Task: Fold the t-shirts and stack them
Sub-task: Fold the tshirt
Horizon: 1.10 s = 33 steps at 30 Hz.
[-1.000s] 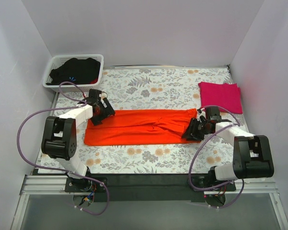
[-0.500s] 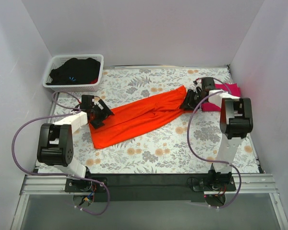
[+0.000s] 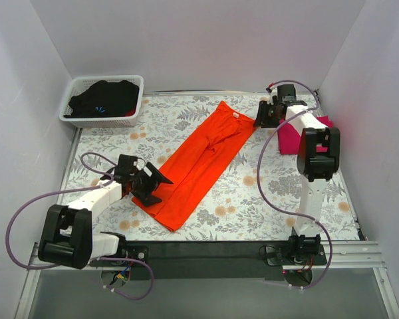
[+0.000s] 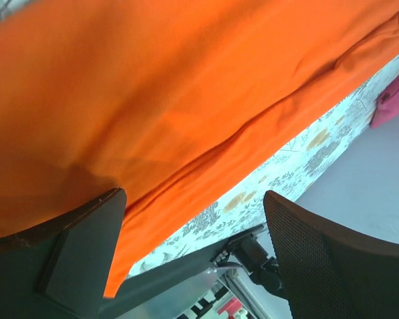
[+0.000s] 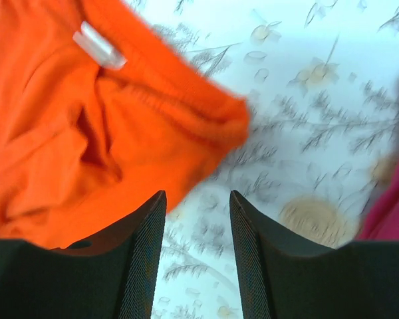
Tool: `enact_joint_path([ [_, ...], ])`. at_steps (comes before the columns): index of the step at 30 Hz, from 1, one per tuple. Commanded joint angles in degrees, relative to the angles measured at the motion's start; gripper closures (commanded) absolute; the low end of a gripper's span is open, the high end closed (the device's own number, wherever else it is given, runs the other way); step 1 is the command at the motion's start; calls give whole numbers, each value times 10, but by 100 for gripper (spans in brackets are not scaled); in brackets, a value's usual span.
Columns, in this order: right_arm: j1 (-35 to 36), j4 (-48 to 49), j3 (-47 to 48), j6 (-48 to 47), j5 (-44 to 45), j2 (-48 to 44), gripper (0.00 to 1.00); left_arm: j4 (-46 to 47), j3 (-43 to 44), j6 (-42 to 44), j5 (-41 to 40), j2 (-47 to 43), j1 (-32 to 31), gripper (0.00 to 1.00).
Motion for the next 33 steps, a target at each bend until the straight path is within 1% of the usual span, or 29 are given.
enact_joint_path([
  [1, 44, -23, -90, -28, 10, -127, 57, -69, 7, -15, -25, -68, -5, 21],
  [2, 66, -19, -118, -25, 11, -151, 57, -82, 19, -8, -40, -77, -5, 21],
  [3, 76, -5, -181, -12, 7, -195, 57, -104, 43, 18, -70, -88, -5, 21],
  [4, 88, 2, -182, 0, 9, -217, 57, -116, 59, 32, -84, -91, -4, 21],
  [5, 111, 18, -240, 13, 7, -239, 57, -127, 72, 47, -103, -94, -5, 21],
  [6, 123, 34, -275, 23, -15, -257, 57, -138, 98, 73, -121, -95, -5, 21],
  [7, 136, 50, -301, 48, -24, -290, 57, -150, 106, 90, -157, -96, -5, 21],
  [8, 164, 79, -345, 59, -33, -301, 58, -152, 114, 107, -172, -96, -5, 21],
  [9, 177, 91, -360, 70, -40, -310, 58, -157, 129, 121, -187, -95, -5, 21],
  [10, 190, 101, -371, 90, -45, -320, 59, -157, 135, 153, -214, -86, -5, 21],
  [11, 211, 130, -394, 104, -60, -322, 60, -157, 140, 166, -224, -81, -4, 21],
  [13, 226, 167, -412, 137, -71, -319, 60, -138, 143, 204, -237, -74, -4, 22],
  [14, 232, 194, -417, 146, -80, -313, 60, -128, 143, 220, -241, -72, -5, 22],
  [16, 234, 212, -420, 161, -81, -290, 61, -98, 136, 244, -252, -71, -5, 22],
  [18, 233, 233, -421, 173, -66, -275, 61, -74, 133, 253, -268, -66, -5, 22],
  [22, 225, 237, -395, 167, -71, -217, 60, -32, 109, 255, -266, -65, -5, 22],
  [25, 204, 237, -382, 157, -72, -182, 60, -18, 90, 251, -264, -57, -5, 22],
  [26, 187, 237, -380, 153, -69, -176, 61, -18, 87, 252, -261, -52, -5, 22],
  [28, 171, 236, -373, 130, -67, -156, 60, -19, 86, 251, -258, -47, -4, 22],
  [33, 102, 204, -336, 88, -66, -124, 60, -32, 92, 236, -258, -33, -5, 22],
])
